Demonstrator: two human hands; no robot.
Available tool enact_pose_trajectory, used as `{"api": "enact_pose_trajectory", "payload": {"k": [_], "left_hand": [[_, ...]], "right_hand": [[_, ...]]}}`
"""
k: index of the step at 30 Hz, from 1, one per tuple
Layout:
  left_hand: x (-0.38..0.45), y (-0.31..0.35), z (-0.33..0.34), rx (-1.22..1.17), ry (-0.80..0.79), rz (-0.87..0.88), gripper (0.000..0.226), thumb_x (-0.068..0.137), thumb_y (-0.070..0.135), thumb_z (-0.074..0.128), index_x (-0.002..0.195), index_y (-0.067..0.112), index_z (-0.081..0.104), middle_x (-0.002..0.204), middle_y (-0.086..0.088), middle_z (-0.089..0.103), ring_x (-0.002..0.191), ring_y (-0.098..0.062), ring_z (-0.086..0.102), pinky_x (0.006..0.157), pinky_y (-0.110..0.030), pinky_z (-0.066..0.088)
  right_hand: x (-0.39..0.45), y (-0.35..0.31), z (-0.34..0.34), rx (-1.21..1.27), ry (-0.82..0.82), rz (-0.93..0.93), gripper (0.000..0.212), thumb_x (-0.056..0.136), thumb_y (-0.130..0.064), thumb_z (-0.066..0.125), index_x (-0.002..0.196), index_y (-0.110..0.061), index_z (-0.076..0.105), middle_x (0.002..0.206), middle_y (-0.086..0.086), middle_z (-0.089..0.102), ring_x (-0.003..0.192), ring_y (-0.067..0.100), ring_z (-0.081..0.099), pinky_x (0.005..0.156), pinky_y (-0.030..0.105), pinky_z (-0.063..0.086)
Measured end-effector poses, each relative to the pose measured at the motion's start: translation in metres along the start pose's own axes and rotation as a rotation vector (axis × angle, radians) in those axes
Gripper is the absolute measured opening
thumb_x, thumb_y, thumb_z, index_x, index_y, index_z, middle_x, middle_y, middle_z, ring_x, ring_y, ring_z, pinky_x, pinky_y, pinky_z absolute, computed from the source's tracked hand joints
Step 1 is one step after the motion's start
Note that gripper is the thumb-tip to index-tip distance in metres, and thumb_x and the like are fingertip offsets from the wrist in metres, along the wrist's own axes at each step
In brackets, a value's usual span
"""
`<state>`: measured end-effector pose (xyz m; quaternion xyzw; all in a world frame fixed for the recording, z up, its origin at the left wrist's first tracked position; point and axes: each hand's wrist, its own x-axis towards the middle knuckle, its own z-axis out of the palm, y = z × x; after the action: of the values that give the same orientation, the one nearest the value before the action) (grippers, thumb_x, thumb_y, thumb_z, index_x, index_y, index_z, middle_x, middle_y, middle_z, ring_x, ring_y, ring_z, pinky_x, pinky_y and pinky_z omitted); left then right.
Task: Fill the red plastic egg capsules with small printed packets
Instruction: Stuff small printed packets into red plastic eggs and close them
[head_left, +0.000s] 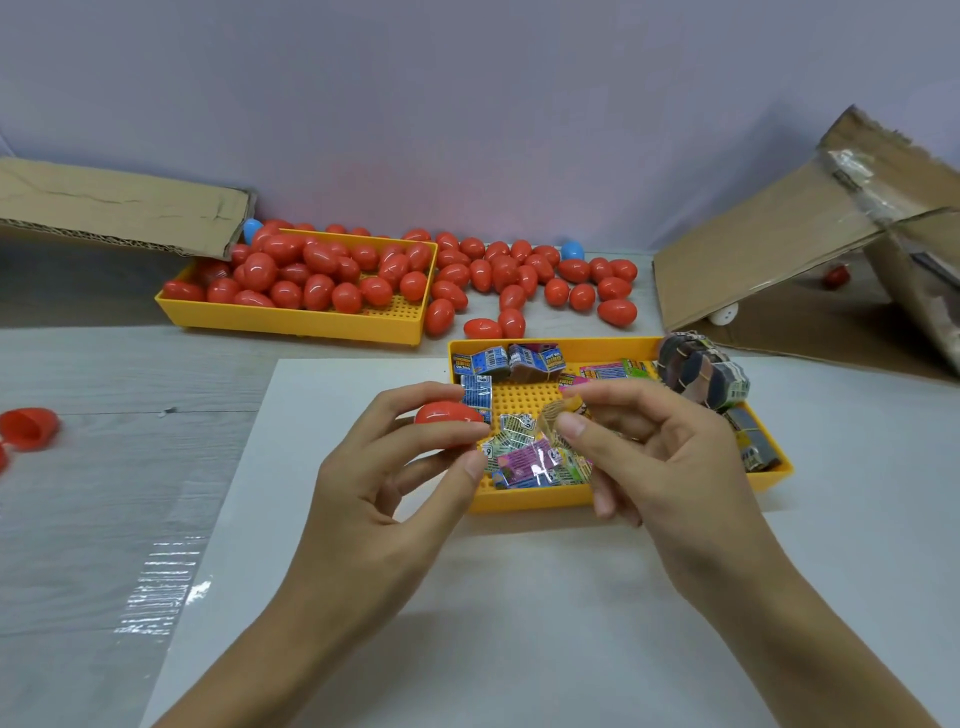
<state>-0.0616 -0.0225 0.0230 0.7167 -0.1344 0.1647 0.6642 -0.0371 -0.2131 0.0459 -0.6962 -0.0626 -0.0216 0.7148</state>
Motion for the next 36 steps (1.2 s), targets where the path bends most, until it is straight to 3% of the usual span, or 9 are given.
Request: {"api": "enact_pose_trajectory", "payload": {"k": [6,10,12,16,20,24,30,33,36], "left_hand": [[-0.001,0.010,0.006,-0.011,-0.024,-0.016,0.021,0.087,0.031,0.061,0.096,0.022,0.078,0.117,0.003,0.062,0.113,-0.012,0.064,0.077,-0.016,0.056],[-0.001,0.008,0.005,0.008,-0.013,-0.063,0.023,0.080,0.036,0.073,0.096,0.020,0.078,0.118,0.003,0.062,0.110,-0.016,0.066,0.081,-0.022,0.057],[-0.001,0.005,0.005,0.014,-0.010,-0.067,0.022,0.079,0.030,0.079,0.096,0.016,0.078,0.119,-0.001,0.063,0.108,-0.020,0.068,0.084,-0.026,0.058],[-0.002,0.001,0.004,0.056,0.012,-0.031,0.015,0.080,0.011,0.070,0.090,0.017,0.079,0.114,-0.003,0.065,0.106,-0.018,0.068,0.080,-0.024,0.059],[-0.005,0.000,0.007,0.080,0.036,-0.018,0.009,0.079,0.010,0.073,0.084,0.015,0.078,0.111,-0.003,0.065,0.104,-0.021,0.068,0.078,-0.025,0.059],[-0.006,0.005,0.009,0.039,0.038,-0.051,0.022,0.079,0.032,0.069,0.089,0.016,0.079,0.114,-0.001,0.063,0.109,-0.020,0.066,0.080,-0.023,0.058],[-0.005,0.008,0.007,-0.045,-0.071,-0.080,0.022,0.082,0.031,0.066,0.098,0.023,0.079,0.118,0.007,0.061,0.114,-0.015,0.064,0.082,-0.020,0.056],[-0.004,0.009,0.006,-0.076,-0.119,-0.081,0.026,0.084,0.028,0.065,0.106,0.023,0.077,0.123,0.007,0.060,0.116,-0.015,0.063,0.086,-0.022,0.055],[-0.005,0.007,0.007,-0.088,-0.145,-0.090,0.021,0.086,0.026,0.069,0.104,0.018,0.079,0.125,0.006,0.059,0.118,-0.017,0.062,0.088,-0.027,0.056]], "right_hand": [[-0.009,-0.002,0.007,0.016,-0.170,0.029,0.025,0.076,-0.014,0.080,0.099,-0.021,0.071,0.091,0.009,0.075,0.033,0.014,0.049,0.036,0.016,0.039],[-0.015,-0.002,0.008,-0.095,-0.194,-0.058,0.040,0.084,-0.010,0.074,0.116,-0.031,0.063,0.100,-0.004,0.077,0.034,0.014,0.052,0.039,0.021,0.046],[-0.017,-0.001,0.009,-0.171,-0.184,-0.102,0.047,0.083,-0.016,0.073,0.122,-0.038,0.061,0.101,-0.011,0.076,0.034,0.014,0.052,0.039,0.022,0.046],[-0.020,0.001,0.010,-0.255,-0.160,-0.153,0.053,0.083,-0.023,0.074,0.127,-0.047,0.056,0.103,-0.017,0.074,0.032,0.016,0.052,0.039,0.019,0.044],[-0.020,0.002,0.011,-0.247,-0.142,-0.170,0.052,0.087,-0.018,0.072,0.128,-0.046,0.056,0.107,-0.018,0.073,0.031,0.015,0.051,0.038,0.018,0.044],[-0.020,0.002,0.011,-0.129,-0.162,-0.115,0.056,0.089,-0.012,0.070,0.133,-0.041,0.053,0.109,-0.015,0.074,0.028,0.014,0.045,0.034,0.018,0.040],[-0.020,-0.002,0.012,-0.003,-0.274,-0.061,0.058,0.086,-0.021,0.063,0.138,-0.039,0.045,0.113,-0.008,0.073,0.032,0.010,0.025,0.033,0.012,0.030],[-0.021,-0.003,0.016,0.094,-0.305,-0.075,0.058,0.092,-0.009,0.056,0.144,-0.028,0.039,0.119,0.000,0.071,0.042,-0.008,0.051,0.045,0.002,0.039],[-0.022,0.003,0.019,0.107,-0.342,-0.069,0.060,0.096,-0.002,0.050,0.148,-0.026,0.032,0.125,0.001,0.068,0.080,-0.006,0.069,0.068,0.004,0.049]]}}
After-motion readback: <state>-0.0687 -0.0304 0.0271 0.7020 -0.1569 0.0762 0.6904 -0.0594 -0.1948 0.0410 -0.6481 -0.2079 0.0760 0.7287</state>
